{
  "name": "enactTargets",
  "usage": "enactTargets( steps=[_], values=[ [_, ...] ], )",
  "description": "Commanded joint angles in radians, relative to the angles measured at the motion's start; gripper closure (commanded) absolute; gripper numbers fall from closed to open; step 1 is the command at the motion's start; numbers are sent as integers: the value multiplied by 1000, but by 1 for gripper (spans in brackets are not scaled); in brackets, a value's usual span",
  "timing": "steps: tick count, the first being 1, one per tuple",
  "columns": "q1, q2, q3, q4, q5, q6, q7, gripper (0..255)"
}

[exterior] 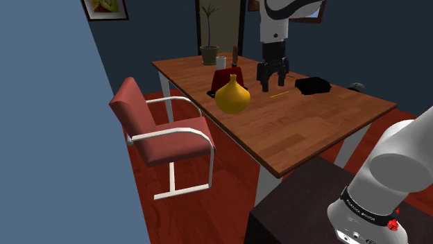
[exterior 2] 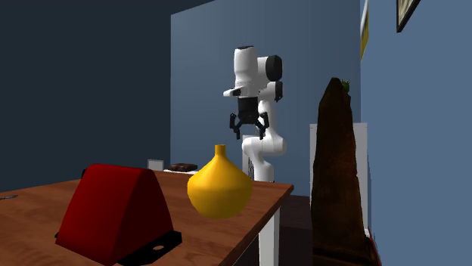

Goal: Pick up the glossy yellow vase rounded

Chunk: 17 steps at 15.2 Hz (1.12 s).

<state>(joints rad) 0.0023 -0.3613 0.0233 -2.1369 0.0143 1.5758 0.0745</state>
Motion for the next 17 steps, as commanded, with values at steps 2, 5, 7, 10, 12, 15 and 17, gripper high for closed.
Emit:
enactTargets(
  steps=[2,5,7,10,12,15,17],
  values=[
    [-5,132,-5,130,-2,3,0,0],
    [-10,253,-9,263,-3,-9,1,0],
    [-12,334,-12,361,-2,-24,1,0],
    [-16,462,-16,523,-1,-58,2,0],
    [-19,552,-19,646,0,-90,2,0],
    [-24,702,-22,864,3,-157,3,0],
    [-28,823,-24,1050,5,-222,5,0]
  ],
)
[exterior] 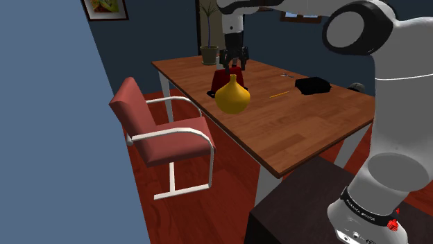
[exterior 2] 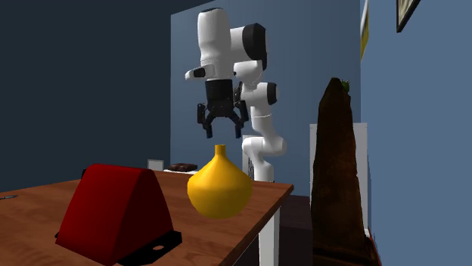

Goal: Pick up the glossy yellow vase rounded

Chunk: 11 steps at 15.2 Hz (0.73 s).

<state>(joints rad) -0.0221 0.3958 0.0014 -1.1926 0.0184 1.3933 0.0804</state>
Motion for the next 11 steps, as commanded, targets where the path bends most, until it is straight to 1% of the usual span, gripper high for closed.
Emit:
enactTargets(
  steps=[1,8,11],
  values=[
    [-6,137,-2,221,2,-82,0,0],
    [-5,94,-3,55,2,40,-2,0],
    [-5,92,-3,44,2,49,-3,0]
  ],
)
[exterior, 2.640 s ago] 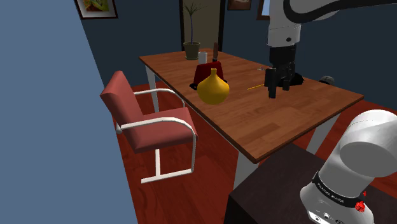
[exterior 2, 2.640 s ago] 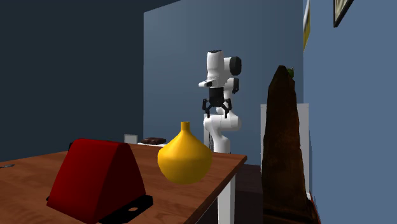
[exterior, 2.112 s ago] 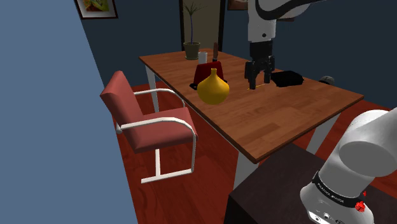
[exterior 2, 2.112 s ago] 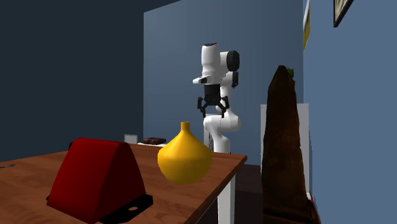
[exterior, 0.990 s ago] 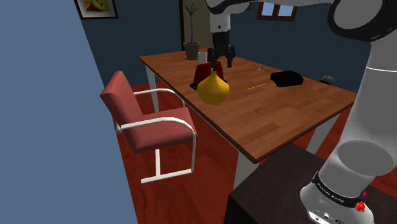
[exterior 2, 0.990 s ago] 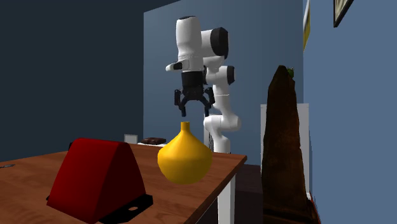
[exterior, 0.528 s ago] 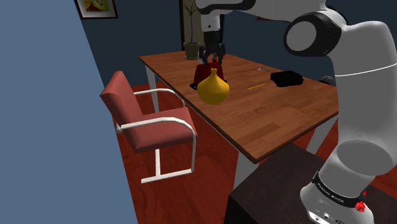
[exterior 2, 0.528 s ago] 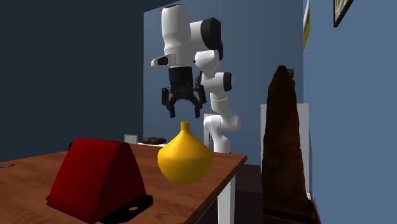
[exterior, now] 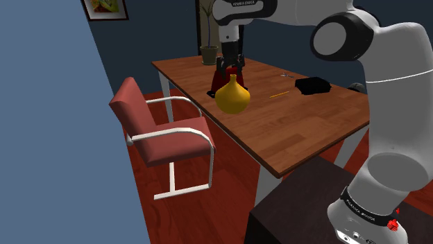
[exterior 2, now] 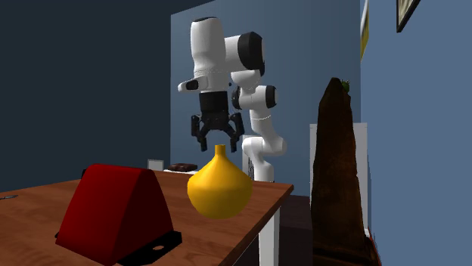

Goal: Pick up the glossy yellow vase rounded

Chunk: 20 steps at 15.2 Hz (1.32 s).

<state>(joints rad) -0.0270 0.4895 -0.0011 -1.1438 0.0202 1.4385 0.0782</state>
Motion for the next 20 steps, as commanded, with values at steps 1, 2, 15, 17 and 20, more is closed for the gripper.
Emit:
enactTargets(
  steps=[1,2,15,17,20],
  values=[
    [0,-1,0,-4,0,4,0,255],
    [0,-2,0,-5,0,4,0,255],
    [-1,24,0,104,0,-80,1,255],
    [-1,39,0,156,0,-117,2,255],
    [-1,70,0,249,1,-178,3,255]
  ],
)
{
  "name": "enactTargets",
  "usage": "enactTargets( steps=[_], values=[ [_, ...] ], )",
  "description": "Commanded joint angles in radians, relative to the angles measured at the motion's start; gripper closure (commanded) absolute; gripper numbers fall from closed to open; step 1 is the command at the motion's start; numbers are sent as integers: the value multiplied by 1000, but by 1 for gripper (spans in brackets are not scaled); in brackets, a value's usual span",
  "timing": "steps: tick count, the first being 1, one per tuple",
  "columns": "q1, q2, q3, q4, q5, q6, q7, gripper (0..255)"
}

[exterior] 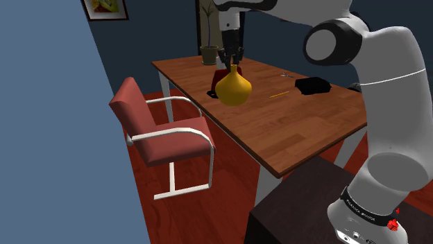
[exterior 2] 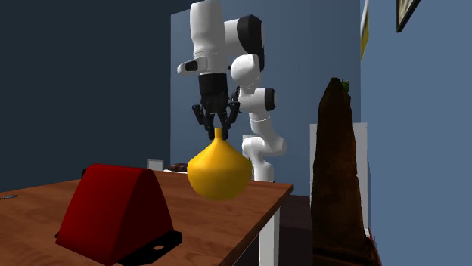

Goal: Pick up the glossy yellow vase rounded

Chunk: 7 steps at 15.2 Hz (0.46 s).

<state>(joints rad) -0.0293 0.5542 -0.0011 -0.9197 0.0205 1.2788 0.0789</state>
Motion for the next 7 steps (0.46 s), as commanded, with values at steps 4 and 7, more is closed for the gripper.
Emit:
enactTargets(
  steps=[4,7],
  values=[
    [1,78,1,204,1,-125,5,255],
    [0,119,2,292,1,-172,6,255]
  ],
)
